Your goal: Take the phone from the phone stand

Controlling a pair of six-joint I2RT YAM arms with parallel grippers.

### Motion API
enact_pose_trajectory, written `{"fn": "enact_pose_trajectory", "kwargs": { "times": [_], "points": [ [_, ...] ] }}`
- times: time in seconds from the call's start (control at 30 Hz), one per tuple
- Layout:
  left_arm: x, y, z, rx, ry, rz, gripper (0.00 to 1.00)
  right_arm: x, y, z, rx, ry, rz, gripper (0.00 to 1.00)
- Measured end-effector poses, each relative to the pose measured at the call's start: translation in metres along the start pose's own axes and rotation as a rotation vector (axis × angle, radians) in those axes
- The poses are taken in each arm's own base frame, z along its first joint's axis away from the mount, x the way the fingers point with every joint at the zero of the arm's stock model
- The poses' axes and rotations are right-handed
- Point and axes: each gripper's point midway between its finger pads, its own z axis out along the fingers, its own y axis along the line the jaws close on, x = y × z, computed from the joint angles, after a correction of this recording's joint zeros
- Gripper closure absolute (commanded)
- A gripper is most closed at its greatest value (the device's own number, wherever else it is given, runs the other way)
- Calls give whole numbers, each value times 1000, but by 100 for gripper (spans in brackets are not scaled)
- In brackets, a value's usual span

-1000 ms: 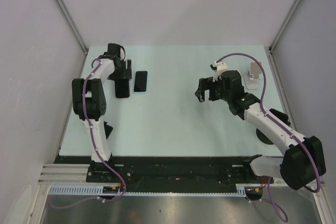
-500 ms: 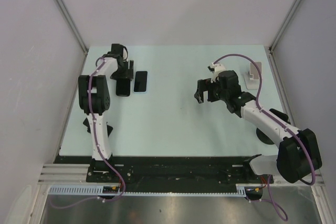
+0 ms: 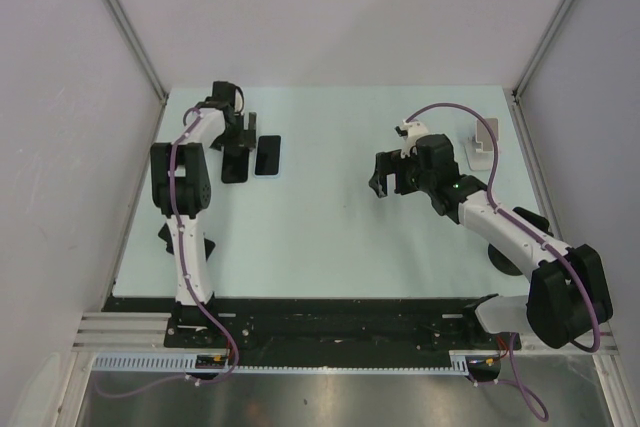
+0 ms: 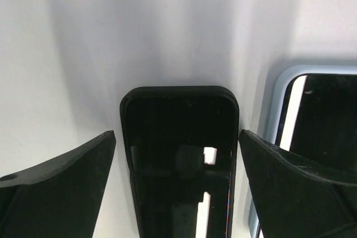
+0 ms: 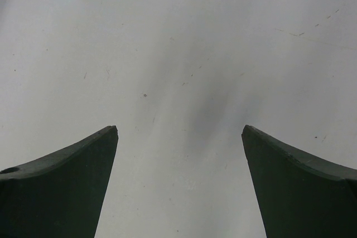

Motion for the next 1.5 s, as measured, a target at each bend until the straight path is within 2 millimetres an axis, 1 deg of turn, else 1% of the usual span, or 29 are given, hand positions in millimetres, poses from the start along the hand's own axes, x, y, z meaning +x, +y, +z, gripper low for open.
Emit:
{"fn": "enact_pose_trajectory", "kwargs": {
  "times": [0.3,0.57,0.63,0.77,0.83,0.87,0.93,0.97,1.0,1.17,1.3,1.5],
  "points": [
    [-2,5,-1,-32,-16,-5,0,1,3,0,-9,2,-12,1],
    [23,9,-13,-49,13,-28,0,2,7,0,-23,6,-23,0],
    [28,9,-15,-48,21,-37,2,2,9,0,-27,6,-26,1],
    [32,6,-16,-38,23,-57,10,2,12,-1,-32,3,-29,1],
    [32,5,-16,-31,23,-63,16,1,12,-2,-34,1,-30,1],
    [32,3,-15,-25,23,-66,23,1,12,-2,-33,0,-30,1],
    [33,2,-15,-19,23,-71,31,1,13,-2,-35,-1,-31,1],
    [33,2,-15,-17,24,-73,37,1,13,-2,-35,-1,-31,1],
    [33,2,-15,-16,24,-73,39,1,13,-2,-35,0,-31,0],
    [32,0,-16,-9,24,-73,46,1,13,-2,-35,0,-31,1],
    [31,-1,-16,0,40,-71,46,1,13,-2,-35,-1,-32,1],
    [23,-4,-12,5,42,-65,47,1,13,-2,-35,-1,-32,1]
  ]
}}
